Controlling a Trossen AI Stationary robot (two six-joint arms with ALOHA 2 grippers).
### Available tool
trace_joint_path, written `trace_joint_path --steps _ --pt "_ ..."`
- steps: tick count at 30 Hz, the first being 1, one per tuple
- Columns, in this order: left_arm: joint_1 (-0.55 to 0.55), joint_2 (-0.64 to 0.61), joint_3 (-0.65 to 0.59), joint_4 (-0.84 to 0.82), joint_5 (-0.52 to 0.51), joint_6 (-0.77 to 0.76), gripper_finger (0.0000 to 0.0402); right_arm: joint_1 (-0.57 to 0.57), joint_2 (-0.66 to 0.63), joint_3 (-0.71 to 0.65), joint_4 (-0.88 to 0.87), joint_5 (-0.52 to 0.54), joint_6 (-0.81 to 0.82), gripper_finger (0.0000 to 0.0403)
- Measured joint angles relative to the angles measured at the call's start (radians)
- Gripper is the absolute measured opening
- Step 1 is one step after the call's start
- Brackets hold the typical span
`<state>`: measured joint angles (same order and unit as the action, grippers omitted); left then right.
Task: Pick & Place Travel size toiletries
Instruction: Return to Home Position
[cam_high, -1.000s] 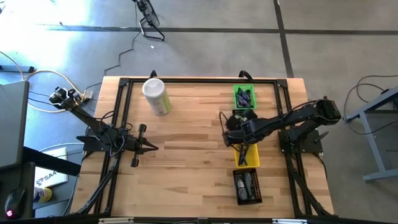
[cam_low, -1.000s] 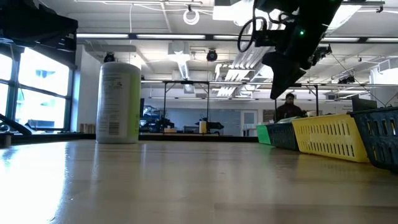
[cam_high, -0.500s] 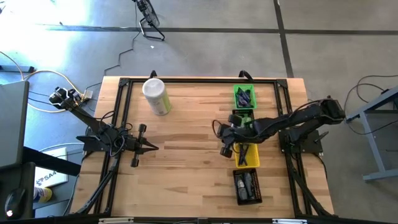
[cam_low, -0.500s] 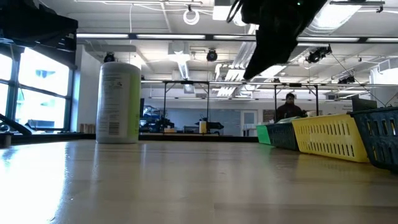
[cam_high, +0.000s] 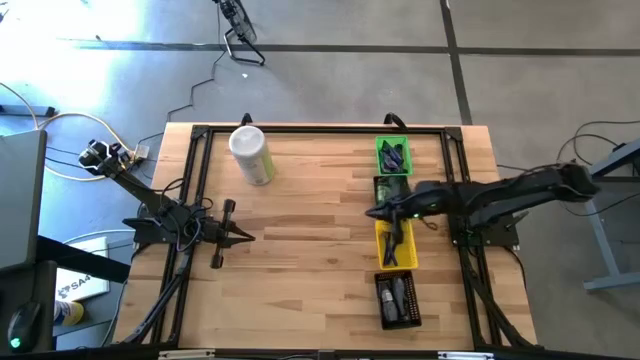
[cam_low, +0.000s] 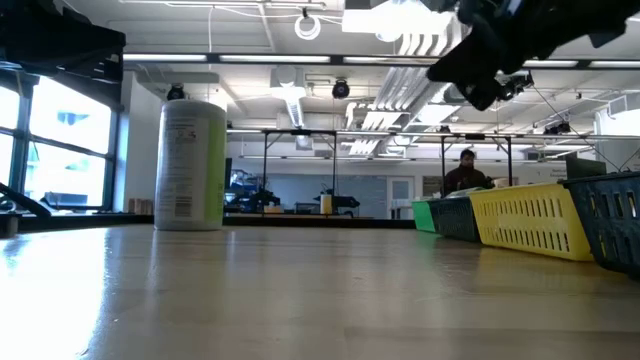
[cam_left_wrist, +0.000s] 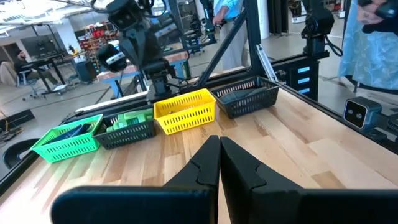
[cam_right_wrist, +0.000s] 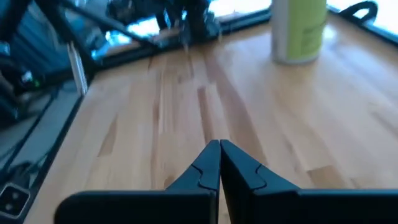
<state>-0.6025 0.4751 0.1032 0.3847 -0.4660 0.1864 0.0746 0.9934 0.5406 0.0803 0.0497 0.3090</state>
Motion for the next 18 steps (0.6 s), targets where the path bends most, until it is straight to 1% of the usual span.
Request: trace_joint_path --steps 4,9,13,18 --pt "0.0 0.0 0.0 -0.001 0.003 0.0 0.0007 -0.011 -0.174 -0.068 0.0 0.047 0.0 0.0002" --pt "0.0 0.0 0.0 -0.017 0.003 0.0 0.0007 -0.011 -0.358 -0.099 -0.076 0.022 0.0 0.0002" --pt "0.0 0.0 0.0 -0.021 0.003 0.0 0.0007 -0.011 -0.473 -0.1 -0.136 0.035 0.0 0.0002" --pt "0.0 0.0 0.0 -0.021 0.003 0.0 0.0007 -0.011 -0.556 -0.099 -0.2 0.048 -0.005 0.0002"
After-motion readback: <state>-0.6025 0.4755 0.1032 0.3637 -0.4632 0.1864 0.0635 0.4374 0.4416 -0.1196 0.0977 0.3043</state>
